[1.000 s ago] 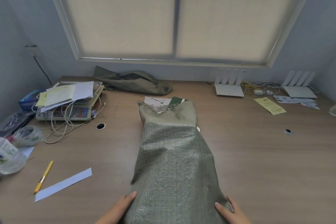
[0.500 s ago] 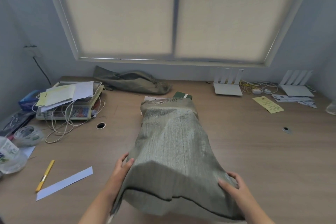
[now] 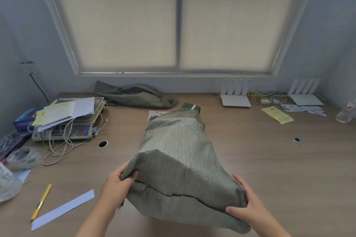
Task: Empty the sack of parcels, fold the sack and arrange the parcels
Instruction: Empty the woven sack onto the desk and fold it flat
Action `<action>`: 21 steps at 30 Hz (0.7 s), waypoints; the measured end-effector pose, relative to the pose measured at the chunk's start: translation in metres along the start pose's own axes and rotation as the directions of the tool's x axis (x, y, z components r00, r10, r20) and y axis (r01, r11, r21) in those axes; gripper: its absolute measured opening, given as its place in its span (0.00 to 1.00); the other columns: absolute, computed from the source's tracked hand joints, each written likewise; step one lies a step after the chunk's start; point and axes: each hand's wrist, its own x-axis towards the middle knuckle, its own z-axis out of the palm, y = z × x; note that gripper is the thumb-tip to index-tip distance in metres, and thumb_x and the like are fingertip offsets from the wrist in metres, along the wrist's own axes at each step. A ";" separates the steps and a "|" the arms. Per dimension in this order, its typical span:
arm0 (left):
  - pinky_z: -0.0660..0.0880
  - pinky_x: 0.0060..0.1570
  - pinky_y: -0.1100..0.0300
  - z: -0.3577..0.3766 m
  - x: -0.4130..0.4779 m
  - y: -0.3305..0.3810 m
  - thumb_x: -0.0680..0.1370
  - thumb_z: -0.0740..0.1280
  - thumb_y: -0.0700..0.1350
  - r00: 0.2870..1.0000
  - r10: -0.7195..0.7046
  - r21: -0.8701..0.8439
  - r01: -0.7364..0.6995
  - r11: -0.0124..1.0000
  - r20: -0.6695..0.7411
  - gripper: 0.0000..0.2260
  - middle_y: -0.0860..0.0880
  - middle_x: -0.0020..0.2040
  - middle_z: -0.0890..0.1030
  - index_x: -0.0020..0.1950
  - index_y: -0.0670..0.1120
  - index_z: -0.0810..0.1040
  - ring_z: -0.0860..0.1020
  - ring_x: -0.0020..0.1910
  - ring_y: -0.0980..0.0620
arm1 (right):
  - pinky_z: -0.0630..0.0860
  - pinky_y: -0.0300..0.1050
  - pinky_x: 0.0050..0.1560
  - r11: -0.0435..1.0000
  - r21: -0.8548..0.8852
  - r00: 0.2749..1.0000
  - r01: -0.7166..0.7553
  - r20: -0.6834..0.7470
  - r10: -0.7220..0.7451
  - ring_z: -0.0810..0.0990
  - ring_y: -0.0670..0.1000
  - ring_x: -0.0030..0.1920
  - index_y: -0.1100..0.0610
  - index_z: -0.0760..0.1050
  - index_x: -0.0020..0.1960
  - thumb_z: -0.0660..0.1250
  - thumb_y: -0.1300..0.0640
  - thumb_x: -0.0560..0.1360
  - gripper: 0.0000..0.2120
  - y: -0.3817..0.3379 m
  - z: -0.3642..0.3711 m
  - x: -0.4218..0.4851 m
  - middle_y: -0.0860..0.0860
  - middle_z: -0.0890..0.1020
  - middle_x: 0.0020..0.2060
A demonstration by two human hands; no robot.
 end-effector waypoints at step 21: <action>0.73 0.38 0.51 -0.018 0.066 0.041 0.74 0.67 0.55 0.955 -0.176 -0.114 0.153 0.982 -0.239 0.13 0.41 0.37 0.80 0.38 0.46 0.80 0.76 0.37 0.45 | 0.80 0.45 0.38 0.990 -0.121 0.990 -0.072 0.112 0.085 0.83 0.52 0.50 0.39 0.65 0.71 0.77 0.63 0.68 0.39 -0.083 -0.010 0.024 0.46 0.77 0.62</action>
